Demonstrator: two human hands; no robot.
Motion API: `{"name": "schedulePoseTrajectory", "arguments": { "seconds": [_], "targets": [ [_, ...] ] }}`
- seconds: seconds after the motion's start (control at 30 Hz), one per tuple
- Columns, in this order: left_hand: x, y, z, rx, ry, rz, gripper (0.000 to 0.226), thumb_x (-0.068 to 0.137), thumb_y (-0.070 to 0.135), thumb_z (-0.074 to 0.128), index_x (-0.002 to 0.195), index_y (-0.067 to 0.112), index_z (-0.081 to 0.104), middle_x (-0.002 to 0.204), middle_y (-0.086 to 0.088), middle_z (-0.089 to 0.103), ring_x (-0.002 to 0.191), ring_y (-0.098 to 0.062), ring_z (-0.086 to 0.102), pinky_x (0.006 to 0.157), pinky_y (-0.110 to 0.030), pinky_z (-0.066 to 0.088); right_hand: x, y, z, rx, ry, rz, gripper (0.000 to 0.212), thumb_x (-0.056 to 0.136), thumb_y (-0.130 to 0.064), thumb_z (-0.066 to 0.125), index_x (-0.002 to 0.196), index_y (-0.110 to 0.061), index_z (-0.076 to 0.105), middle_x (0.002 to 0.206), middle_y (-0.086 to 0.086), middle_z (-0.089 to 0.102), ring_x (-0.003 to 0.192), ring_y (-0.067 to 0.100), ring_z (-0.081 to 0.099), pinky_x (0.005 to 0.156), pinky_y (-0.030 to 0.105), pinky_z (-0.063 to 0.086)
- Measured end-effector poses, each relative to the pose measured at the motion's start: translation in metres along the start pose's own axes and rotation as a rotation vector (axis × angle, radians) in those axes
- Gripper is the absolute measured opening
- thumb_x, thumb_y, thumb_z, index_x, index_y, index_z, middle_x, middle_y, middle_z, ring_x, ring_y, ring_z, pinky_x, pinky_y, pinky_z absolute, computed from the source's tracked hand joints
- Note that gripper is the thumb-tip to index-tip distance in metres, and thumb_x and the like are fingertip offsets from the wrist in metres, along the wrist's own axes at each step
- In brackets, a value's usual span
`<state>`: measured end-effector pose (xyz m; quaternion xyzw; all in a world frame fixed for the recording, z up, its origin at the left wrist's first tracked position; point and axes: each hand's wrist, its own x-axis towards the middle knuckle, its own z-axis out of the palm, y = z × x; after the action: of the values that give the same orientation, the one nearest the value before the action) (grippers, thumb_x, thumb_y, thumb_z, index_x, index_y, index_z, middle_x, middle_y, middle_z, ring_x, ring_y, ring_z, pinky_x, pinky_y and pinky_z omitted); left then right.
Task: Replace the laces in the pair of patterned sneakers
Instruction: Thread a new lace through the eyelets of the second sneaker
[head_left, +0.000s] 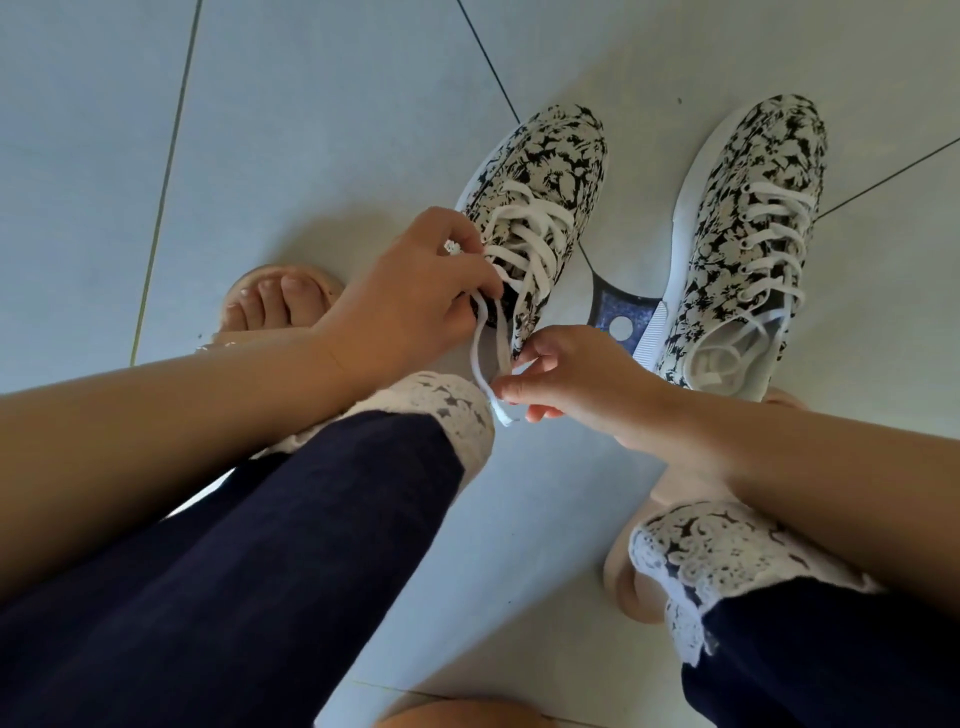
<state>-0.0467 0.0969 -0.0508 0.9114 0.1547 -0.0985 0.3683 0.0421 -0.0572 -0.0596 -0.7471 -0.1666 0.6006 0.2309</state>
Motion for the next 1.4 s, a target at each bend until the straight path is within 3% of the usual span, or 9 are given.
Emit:
{"name": "schedulePoseTrajectory", "arguments": {
  "seconds": [0.17,0.33,0.47,0.53,0.67,0.83,1.03,1.33,1.4],
  "targets": [
    [0.001,0.005,0.001,-0.143,0.139,-0.137,0.020,0.078,0.001,0.059,0.090,0.013,0.070,0.103,0.003,0.045,0.079,-0.013,0.050,0.072,-0.015,0.038,-0.003,-0.014,-0.021,-0.219,0.045,-0.137,0.012,0.084,-0.022,0.066,0.077,-0.012,0.064,0.069,-0.005,0.068,0.056,0.002,0.063,0.062,0.013,0.050],
    [0.007,0.018,0.004,-0.195,0.163,-0.189,0.022,0.078,0.001,0.057,0.092,0.013,0.068,0.100,0.004,0.041,0.072,-0.004,0.043,0.070,-0.011,0.038,-0.009,-0.017,-0.064,-0.127,0.270,-0.210,0.007,0.089,-0.027,0.059,0.082,-0.024,0.059,0.073,-0.007,0.063,0.062,0.011,0.059,0.062,0.021,0.049],
    [0.010,0.030,0.013,-0.225,0.125,-0.205,0.022,0.081,0.001,0.055,0.096,0.012,0.066,0.101,0.004,0.039,0.080,-0.014,0.049,0.070,-0.019,0.045,-0.013,-0.012,-0.093,-0.146,0.401,-0.228,0.011,0.089,-0.031,0.058,0.080,-0.024,0.061,0.075,0.003,0.061,0.070,0.021,0.054,0.065,0.030,0.044],
    [0.009,0.034,0.017,-0.225,0.087,-0.203,0.023,0.083,0.002,0.054,0.100,0.012,0.066,0.105,0.003,0.037,0.085,-0.016,0.050,0.072,-0.020,0.045,-0.012,-0.010,-0.102,-0.104,0.393,-0.226,0.012,0.089,-0.030,0.059,0.081,-0.021,0.062,0.077,0.000,0.066,0.069,0.018,0.059,0.065,0.031,0.047],
    [0.009,0.039,0.021,-0.143,0.071,-0.212,0.026,0.088,0.013,0.053,0.109,0.019,0.066,0.120,-0.001,0.037,0.087,-0.010,0.041,0.070,-0.015,0.033,-0.013,-0.010,-0.108,-0.047,0.232,-0.215,0.006,0.087,-0.018,0.061,0.081,-0.019,0.062,0.066,-0.008,0.068,0.057,-0.001,0.060,0.052,0.011,0.045],
    [0.014,0.043,0.024,-0.061,0.045,-0.226,0.025,0.088,0.028,0.056,0.112,0.026,0.064,0.128,0.000,0.035,0.106,-0.014,0.042,0.084,-0.017,0.029,-0.017,-0.002,-0.105,-0.355,0.220,-0.296,0.014,0.081,-0.014,0.069,0.089,-0.025,0.067,0.073,-0.015,0.064,0.059,-0.013,0.056,0.062,-0.001,0.040],
    [0.021,0.047,0.026,-0.206,0.074,-0.319,0.022,0.082,0.027,0.066,0.103,0.029,0.068,0.125,0.003,0.037,0.113,-0.012,0.039,0.091,-0.017,0.029,-0.014,0.008,-0.110,-0.725,0.461,-0.378,0.017,0.088,-0.024,0.060,0.097,-0.014,0.071,0.064,0.003,0.061,0.052,0.022,0.049,0.047,0.021,0.029],
    [0.021,0.049,0.031,-0.160,0.043,-0.328,0.022,0.081,0.032,0.066,0.103,0.030,0.068,0.129,0.006,0.033,0.119,-0.014,0.037,0.095,-0.018,0.027,-0.012,0.011,-0.117,-0.861,0.491,-0.434,0.017,0.085,-0.022,0.064,0.095,-0.010,0.072,0.086,0.006,0.056,0.082,0.027,0.053,0.067,0.029,0.033],
    [0.021,0.050,0.031,-0.162,0.049,-0.331,0.022,0.081,0.032,0.066,0.103,0.031,0.068,0.129,0.006,0.033,0.119,-0.014,0.037,0.096,-0.018,0.027,-0.015,0.010,-0.117,-0.886,0.468,-0.439,0.014,0.085,-0.019,0.065,0.093,-0.011,0.073,0.081,0.006,0.060,0.076,0.025,0.054,0.063,0.028,0.034]
  ]
}}
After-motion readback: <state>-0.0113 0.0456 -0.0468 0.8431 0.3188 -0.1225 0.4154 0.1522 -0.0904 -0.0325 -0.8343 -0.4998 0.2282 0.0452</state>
